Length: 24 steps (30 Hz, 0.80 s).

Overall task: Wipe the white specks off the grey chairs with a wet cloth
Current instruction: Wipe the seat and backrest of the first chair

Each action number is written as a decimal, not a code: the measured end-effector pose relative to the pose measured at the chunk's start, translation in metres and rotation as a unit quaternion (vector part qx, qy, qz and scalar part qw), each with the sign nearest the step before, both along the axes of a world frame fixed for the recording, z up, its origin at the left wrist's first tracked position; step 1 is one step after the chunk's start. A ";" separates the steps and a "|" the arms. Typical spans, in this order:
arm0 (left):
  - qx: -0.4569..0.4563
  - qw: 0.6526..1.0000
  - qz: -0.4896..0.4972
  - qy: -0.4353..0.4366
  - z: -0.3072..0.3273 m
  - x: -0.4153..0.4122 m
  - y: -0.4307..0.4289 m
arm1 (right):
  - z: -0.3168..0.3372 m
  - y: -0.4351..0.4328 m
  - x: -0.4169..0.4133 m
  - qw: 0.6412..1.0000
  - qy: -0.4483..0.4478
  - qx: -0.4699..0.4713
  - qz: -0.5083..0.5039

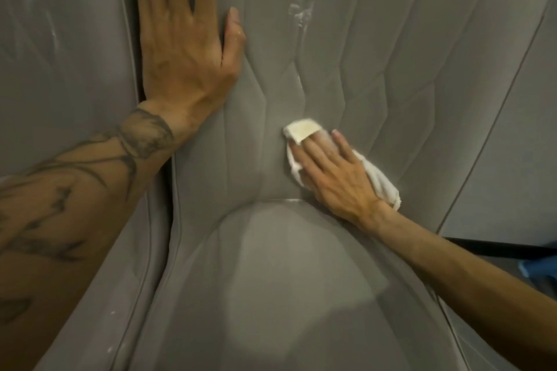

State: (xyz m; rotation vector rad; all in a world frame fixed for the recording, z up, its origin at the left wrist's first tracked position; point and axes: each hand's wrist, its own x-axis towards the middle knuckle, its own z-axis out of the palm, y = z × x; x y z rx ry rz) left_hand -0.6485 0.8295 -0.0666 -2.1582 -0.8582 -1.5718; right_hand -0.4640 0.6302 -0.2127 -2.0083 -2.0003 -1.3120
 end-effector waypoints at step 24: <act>-0.029 0.997 -0.070 0.018 0.007 -0.005 -0.005 | 0.230 0.089 -0.004 0.960 0.051 0.270 -0.058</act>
